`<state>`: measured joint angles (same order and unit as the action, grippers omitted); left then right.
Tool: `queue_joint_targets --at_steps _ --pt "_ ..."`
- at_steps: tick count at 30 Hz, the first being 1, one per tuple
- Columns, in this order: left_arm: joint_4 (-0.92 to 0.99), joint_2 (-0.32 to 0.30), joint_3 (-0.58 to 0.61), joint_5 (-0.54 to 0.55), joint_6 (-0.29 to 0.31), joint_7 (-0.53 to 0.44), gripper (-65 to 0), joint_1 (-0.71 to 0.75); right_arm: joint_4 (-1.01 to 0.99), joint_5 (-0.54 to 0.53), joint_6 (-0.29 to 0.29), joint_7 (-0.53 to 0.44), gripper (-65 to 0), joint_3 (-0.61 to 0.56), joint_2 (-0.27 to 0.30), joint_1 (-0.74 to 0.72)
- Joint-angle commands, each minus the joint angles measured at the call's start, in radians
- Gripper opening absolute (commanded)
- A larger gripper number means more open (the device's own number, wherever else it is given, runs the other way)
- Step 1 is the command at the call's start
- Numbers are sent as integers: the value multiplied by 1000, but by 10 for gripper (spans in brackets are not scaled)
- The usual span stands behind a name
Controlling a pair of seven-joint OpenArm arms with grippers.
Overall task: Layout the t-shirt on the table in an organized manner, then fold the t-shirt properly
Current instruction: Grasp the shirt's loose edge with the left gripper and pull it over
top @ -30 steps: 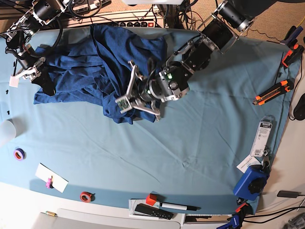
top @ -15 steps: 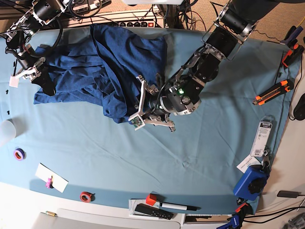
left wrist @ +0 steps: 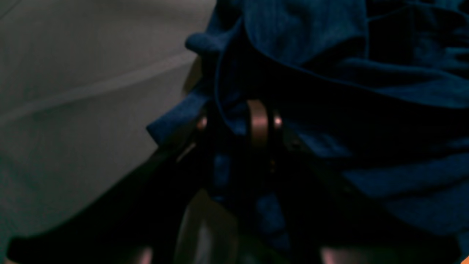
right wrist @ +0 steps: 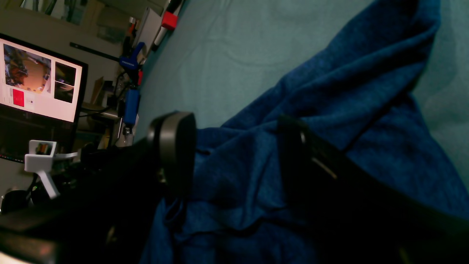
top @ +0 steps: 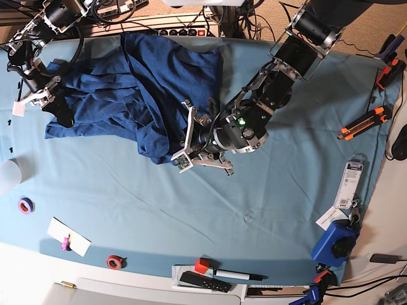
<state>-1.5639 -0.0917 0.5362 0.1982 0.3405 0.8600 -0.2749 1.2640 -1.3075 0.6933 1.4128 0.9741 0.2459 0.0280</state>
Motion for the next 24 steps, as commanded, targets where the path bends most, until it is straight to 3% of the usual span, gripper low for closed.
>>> queue_joint_targets --at_steps 1,6,9,18,24 --pt "-16 8 -3 3 0 -22 -525 -18 18 -28 5 -17 -301 2 19 -9" --pt "-15 8 -2 -4 -1 -46 -541 0 18 -28 5 -17 -301 2 19 -9" --pt "-6 8 -2 -5 -10 -55 -649 0 18 -28 5 -17 -301 2 19 -8" --pt "-3 10 -2 -40 -56 -92 -650 0 18 -28 5 -17 -301 2 19 -9" --pt "-3 19 -2 195 20 -94 -650 -8 18 -28 5 -17 -301 2 18 -9"
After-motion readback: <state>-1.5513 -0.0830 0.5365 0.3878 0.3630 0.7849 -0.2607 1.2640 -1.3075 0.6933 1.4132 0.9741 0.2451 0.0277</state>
